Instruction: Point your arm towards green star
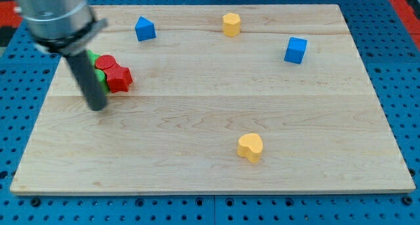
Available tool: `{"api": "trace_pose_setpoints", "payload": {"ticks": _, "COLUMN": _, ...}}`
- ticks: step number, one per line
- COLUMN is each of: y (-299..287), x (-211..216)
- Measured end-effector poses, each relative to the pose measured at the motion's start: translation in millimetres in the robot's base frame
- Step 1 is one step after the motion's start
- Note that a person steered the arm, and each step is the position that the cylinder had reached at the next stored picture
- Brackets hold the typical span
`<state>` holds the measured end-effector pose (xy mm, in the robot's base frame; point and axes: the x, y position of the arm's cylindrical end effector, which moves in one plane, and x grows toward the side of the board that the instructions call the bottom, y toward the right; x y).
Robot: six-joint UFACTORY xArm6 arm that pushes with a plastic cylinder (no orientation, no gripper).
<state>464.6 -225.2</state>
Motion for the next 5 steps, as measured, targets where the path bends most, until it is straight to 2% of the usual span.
{"api": "trace_pose_setpoints", "payload": {"ticks": 1, "y": -60, "x": -14}}
{"api": "trace_pose_setpoints", "payload": {"ticks": 2, "y": -80, "x": -56}}
{"api": "trace_pose_setpoints", "payload": {"ticks": 4, "y": -68, "x": -108}}
{"api": "trace_pose_setpoints", "payload": {"ticks": 5, "y": -38, "x": -125}}
